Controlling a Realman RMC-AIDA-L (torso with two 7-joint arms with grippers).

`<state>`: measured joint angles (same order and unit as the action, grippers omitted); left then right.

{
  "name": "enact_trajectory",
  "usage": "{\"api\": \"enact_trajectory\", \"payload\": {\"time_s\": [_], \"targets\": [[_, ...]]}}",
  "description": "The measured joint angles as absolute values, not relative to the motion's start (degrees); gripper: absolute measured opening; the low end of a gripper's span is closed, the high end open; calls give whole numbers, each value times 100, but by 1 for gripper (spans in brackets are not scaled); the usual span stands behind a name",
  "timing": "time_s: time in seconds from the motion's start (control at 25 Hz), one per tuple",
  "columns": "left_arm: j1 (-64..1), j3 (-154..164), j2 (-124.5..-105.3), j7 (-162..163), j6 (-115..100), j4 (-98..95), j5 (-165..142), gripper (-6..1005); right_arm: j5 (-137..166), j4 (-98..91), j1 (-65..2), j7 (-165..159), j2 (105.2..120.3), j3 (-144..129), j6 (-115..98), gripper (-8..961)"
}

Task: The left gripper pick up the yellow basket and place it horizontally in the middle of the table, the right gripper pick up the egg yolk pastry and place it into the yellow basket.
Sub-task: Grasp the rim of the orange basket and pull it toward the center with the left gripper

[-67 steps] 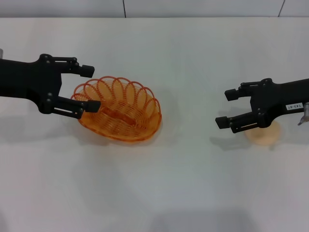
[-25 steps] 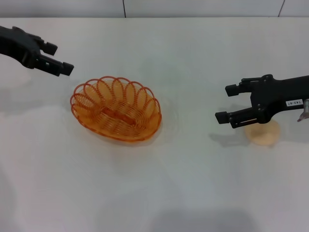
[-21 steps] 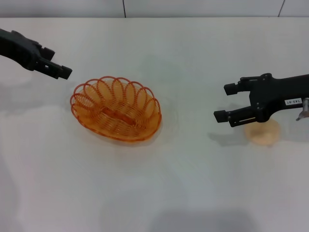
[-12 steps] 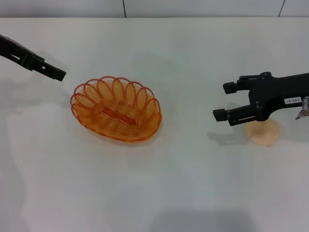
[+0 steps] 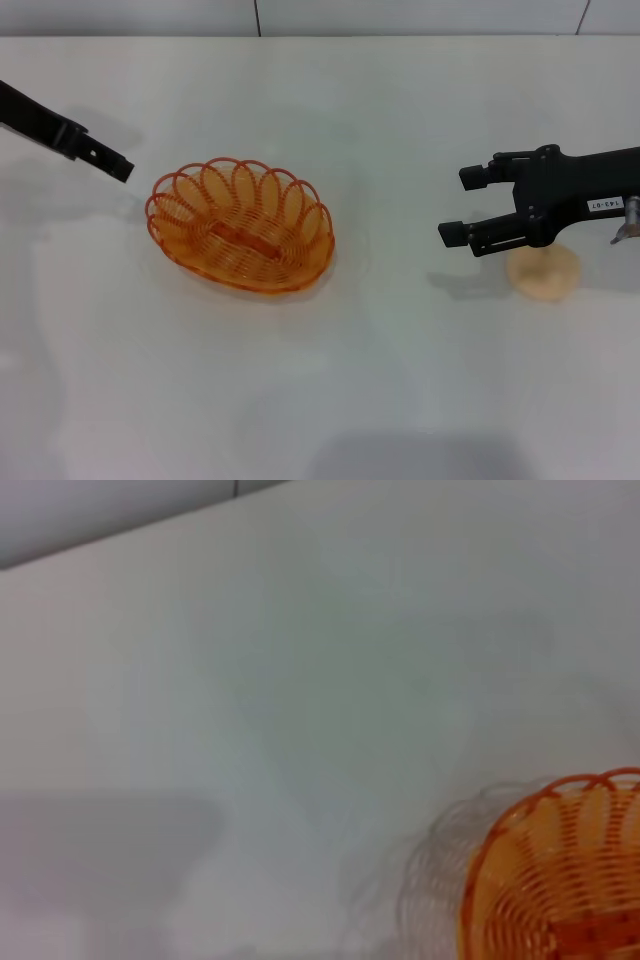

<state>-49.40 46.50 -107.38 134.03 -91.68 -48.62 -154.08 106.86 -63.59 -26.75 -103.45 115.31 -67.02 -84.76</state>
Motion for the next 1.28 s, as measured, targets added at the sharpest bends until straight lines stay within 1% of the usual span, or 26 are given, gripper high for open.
{"api": "enact_trajectory", "payload": {"time_s": [0.12, 0.24, 0.48, 0.56, 0.92, 1.28], "targets": [[-5066, 4665, -10777, 13438, -9048, -4600, -15537, 862, 10686, -6358, -2675, -10344, 11531, -6697, -8474, 871], [-5110, 4750, -10877, 13453, -8786, -4460, -15582, 861, 10687, -6349, -2680, -10342, 11531, -6695, -8473, 871], [-5207, 4849, -10997, 13477, -8377, -4052, -15619, 858, 10678, -6348, -2682, -10345, 11531, -6704, -8472, 871], [-5215, 4855, -11054, 13488, -8296, -4009, -15619, 858, 10654, -6348, -2679, -10345, 11531, -6704, -8473, 871], [-5223, 4863, -11204, 13552, -8132, -3818, -15613, 855, 10638, -6330, -2653, -10341, 11531, -6697, -8493, 871], [-5183, 4870, -11224, 13737, -8145, -3792, -15618, 852, 10634, -6330, -2637, -10333, 11531, -6697, -8515, 871]]}}
